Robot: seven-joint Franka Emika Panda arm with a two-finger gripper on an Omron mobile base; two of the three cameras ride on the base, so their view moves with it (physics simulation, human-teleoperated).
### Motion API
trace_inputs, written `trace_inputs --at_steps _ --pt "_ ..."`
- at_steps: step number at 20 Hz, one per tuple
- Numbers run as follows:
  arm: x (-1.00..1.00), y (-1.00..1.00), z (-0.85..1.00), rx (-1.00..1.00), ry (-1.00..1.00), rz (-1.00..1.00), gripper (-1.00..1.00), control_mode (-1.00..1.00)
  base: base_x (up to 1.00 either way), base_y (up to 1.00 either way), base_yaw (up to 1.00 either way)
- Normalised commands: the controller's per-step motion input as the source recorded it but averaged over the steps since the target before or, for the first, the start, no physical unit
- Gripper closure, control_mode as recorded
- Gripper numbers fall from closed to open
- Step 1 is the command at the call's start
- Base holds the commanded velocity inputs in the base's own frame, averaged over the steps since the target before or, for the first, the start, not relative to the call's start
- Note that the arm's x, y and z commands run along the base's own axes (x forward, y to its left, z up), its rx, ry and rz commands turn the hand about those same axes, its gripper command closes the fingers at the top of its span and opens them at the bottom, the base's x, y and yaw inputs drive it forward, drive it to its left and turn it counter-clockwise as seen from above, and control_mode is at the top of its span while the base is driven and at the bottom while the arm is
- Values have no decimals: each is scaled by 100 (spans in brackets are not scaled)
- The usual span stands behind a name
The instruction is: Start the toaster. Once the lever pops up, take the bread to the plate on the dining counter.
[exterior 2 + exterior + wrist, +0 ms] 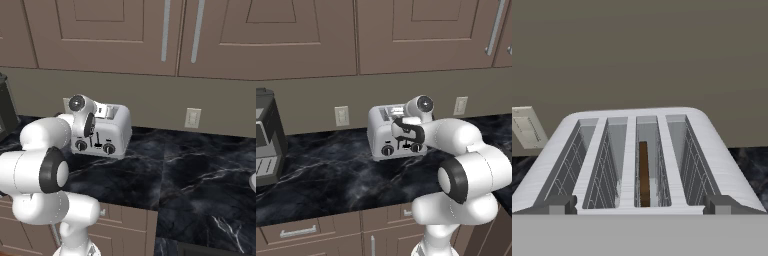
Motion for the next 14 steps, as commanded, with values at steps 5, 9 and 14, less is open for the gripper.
trace_inputs --at_steps 5,9,14 --pt "0 0 0 0 0 0 -100 -100 0 0 0" --pt "0 0 0 0 0 0 -100 -100 0 0 0" --pt "0 0 0 0 0 0 -100 -100 0 0 0"
